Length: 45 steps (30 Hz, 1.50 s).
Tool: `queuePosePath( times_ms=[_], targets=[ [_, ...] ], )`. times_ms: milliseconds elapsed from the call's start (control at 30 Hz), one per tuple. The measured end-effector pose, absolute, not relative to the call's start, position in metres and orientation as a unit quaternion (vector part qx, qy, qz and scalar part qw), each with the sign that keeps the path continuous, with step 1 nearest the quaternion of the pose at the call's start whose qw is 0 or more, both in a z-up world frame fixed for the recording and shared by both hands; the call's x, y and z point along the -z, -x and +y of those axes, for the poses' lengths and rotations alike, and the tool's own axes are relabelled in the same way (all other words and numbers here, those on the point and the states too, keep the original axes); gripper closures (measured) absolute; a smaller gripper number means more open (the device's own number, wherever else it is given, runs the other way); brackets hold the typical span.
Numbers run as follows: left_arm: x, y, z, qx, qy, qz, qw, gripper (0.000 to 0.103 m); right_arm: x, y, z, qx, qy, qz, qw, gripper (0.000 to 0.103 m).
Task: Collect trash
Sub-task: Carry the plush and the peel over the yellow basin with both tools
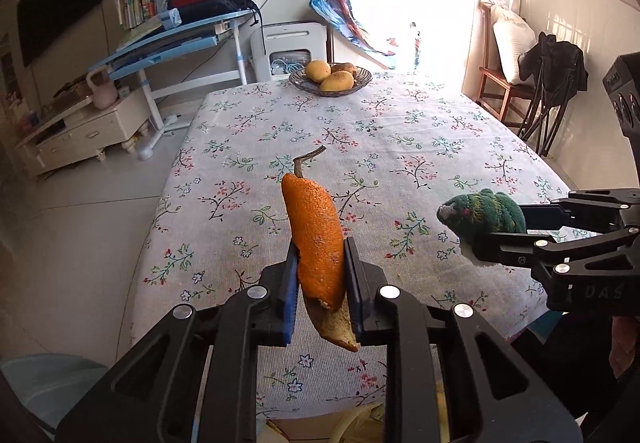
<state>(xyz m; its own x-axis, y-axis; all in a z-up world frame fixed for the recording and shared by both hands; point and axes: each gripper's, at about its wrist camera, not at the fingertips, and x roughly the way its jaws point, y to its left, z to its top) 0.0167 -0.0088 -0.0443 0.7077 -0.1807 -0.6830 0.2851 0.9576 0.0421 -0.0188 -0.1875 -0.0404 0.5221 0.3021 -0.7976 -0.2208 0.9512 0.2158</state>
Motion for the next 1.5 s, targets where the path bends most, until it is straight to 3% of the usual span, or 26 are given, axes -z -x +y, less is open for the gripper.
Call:
queuePosePath(
  times_ms=[700, 1500],
  targets=[
    [0.044, 0.071, 0.008, 0.12, -0.038, 0.347, 0.929, 0.083, 0.052, 0.082, -0.192, -0.164, -0.104, 0.466, 0.863, 0.056],
    [0.062, 0.129, -0.006, 0.147, -0.072, 0.369, 0.915, 0.083, 0.063, 0.124, -0.172, -0.17, -0.04, 0.478, 0.861, 0.056]
  ],
)
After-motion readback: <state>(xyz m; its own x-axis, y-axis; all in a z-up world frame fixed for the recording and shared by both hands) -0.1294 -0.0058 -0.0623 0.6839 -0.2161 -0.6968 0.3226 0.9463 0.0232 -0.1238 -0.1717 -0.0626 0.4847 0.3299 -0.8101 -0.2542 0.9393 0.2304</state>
